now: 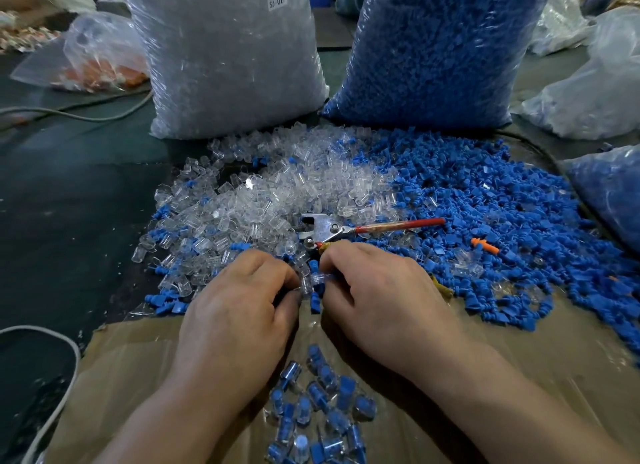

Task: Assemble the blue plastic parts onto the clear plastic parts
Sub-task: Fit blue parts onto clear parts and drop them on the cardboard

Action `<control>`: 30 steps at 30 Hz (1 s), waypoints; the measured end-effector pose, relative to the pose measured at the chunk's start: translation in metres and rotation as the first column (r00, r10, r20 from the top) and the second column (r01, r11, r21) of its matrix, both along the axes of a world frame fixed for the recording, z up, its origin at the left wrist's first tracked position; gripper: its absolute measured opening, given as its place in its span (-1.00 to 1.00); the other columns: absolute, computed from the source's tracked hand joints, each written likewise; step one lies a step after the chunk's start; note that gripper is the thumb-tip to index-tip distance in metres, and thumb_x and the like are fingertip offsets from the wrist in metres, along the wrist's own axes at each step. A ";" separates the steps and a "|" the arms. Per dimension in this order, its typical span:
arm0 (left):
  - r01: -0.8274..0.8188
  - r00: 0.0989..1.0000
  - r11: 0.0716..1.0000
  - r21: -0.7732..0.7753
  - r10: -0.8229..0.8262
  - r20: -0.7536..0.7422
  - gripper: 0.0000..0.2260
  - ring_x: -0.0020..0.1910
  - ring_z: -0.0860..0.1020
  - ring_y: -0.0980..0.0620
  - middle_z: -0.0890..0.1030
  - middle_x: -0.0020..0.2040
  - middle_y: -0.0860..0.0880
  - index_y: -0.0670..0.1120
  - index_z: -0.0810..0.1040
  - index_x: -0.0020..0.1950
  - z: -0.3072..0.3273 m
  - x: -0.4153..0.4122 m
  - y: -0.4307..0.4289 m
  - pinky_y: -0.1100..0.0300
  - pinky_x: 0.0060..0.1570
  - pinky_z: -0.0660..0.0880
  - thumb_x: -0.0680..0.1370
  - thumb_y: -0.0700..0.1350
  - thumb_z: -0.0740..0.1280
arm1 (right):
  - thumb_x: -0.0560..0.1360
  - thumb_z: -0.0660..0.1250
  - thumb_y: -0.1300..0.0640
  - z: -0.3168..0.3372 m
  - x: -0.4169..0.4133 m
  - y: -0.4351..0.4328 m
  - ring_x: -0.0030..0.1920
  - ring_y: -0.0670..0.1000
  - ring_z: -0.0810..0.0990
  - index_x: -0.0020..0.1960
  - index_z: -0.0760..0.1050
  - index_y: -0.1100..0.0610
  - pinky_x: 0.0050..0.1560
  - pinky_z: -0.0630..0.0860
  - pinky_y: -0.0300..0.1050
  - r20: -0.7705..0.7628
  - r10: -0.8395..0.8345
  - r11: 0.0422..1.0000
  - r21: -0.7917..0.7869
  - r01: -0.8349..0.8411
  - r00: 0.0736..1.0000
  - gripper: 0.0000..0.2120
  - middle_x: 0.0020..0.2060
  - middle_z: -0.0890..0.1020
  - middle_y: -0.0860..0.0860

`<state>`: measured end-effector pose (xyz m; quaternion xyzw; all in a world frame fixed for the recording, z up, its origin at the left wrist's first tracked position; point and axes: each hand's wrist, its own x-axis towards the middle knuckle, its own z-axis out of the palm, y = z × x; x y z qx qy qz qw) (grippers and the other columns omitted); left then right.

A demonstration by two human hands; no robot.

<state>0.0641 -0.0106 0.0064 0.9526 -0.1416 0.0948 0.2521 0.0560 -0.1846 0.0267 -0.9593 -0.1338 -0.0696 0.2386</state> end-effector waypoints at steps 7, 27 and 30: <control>-0.121 0.992 0.934 -0.336 0.123 -0.015 -0.93 -0.16 0.54 0.29 0.59 -0.19 0.19 0.16 0.55 -0.17 -0.003 -0.001 0.004 0.34 -0.25 0.43 0.51 0.04 0.38 | 0.50 0.29 0.00 -0.002 -0.003 -0.004 -0.29 -0.27 0.51 0.10 0.46 -0.20 -0.36 0.40 -0.35 -0.126 -0.086 0.937 0.327 0.123 0.988 -0.81 -0.23 0.58 -0.24; -0.219 0.907 0.548 -0.807 -0.189 -0.375 -0.77 -0.44 0.56 0.08 0.64 -0.35 -0.06 0.09 0.70 -0.09 0.006 -0.011 -0.005 0.23 -0.44 0.52 0.30 0.09 0.45 | 0.52 0.35 0.01 0.004 -0.015 -0.003 -0.10 -0.15 0.60 0.02 0.56 -0.07 -0.12 0.52 -0.19 0.061 0.045 0.916 0.395 -0.066 0.997 -0.91 -0.15 0.63 -0.16; -0.218 0.902 0.553 -0.804 -0.200 -0.383 -0.76 -0.43 0.55 0.07 0.64 -0.35 -0.07 0.09 0.71 -0.10 0.007 -0.010 -0.004 0.30 -0.45 0.46 0.29 0.10 0.44 | 0.59 0.26 0.02 0.005 -0.015 -0.001 -0.04 -0.12 0.59 0.09 0.58 0.00 -0.04 0.54 -0.10 0.157 0.077 0.956 0.267 -0.118 0.985 -0.84 -0.07 0.62 -0.13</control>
